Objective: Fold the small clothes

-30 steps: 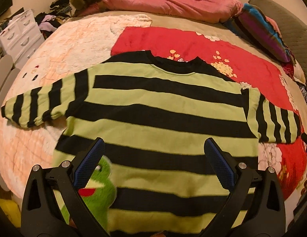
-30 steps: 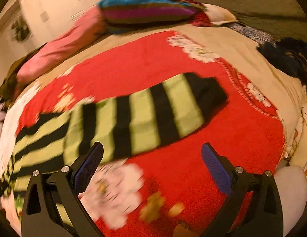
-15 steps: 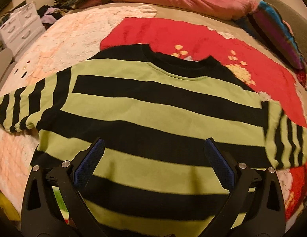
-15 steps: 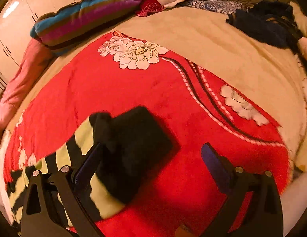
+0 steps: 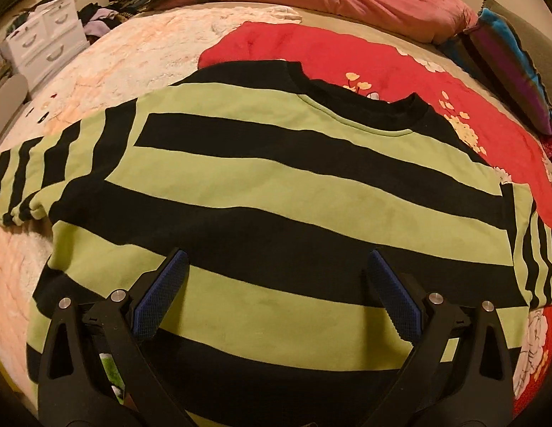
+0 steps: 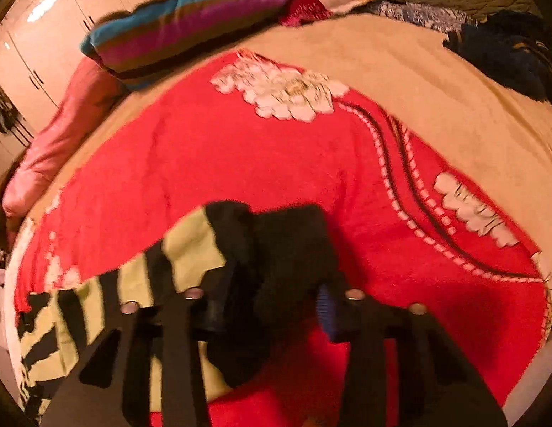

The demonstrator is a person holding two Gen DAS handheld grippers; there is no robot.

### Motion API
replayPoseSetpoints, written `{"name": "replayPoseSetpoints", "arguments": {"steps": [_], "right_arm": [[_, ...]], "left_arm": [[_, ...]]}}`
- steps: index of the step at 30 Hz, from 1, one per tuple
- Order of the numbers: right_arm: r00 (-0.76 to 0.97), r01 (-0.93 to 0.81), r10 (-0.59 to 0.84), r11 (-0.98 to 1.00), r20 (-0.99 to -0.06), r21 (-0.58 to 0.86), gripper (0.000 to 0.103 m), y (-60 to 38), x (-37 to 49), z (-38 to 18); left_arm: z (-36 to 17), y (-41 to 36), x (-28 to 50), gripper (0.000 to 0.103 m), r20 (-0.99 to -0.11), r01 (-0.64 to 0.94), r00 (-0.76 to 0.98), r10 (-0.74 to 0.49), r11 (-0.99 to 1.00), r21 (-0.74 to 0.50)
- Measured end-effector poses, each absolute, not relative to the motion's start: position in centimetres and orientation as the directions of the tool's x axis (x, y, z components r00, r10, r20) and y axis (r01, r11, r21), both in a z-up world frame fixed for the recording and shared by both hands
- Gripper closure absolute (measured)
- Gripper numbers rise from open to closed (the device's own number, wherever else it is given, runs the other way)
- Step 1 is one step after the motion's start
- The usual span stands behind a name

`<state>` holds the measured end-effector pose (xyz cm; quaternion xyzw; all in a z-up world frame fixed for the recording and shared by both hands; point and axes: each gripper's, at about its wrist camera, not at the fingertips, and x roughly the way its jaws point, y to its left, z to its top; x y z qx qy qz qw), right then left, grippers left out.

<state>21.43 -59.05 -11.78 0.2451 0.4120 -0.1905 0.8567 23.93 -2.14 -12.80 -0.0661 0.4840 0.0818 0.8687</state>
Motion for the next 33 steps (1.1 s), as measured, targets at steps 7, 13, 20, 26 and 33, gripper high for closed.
{"name": "replayPoseSetpoints", "arguments": {"steps": [7, 13, 20, 26, 33], "right_arm": [[0.573, 0.543, -0.227, 0.825, -0.787, 0.157, 0.071, -57.4, 21.0, -9.2], [0.550, 0.530, -0.310, 0.847, -0.776, 0.037, 0.071, -55.7, 20.6, -8.5], [0.620, 0.424, -0.271, 0.905, -0.736, 0.024, 0.082, -52.2, 20.7, -5.9], [0.715, 0.233, -0.018, 0.949, -0.699, 0.214, 0.082, -45.2, 23.0, -3.2], [0.672, -0.008, 0.299, 0.918, -0.678, 0.397, 0.082, -32.3, 27.6, -3.1]], "left_arm": [[-12.7, -1.6, 23.5, 0.008, -0.841, -0.208, 0.537, 0.067, 0.976, -0.055], [-12.5, -1.5, 23.2, 0.008, -0.838, -0.197, 0.544, 0.051, 0.978, -0.068], [-12.2, -2.1, 23.2, 0.008, -0.832, -0.172, 0.554, 0.034, 0.982, -0.074], [-11.4, -1.2, 23.0, 0.008, -0.815, -0.196, 0.577, 0.050, 0.978, -0.078], [-10.3, 1.7, 22.6, 0.008, -0.796, -0.266, 0.601, 0.074, 0.958, -0.111]]}}
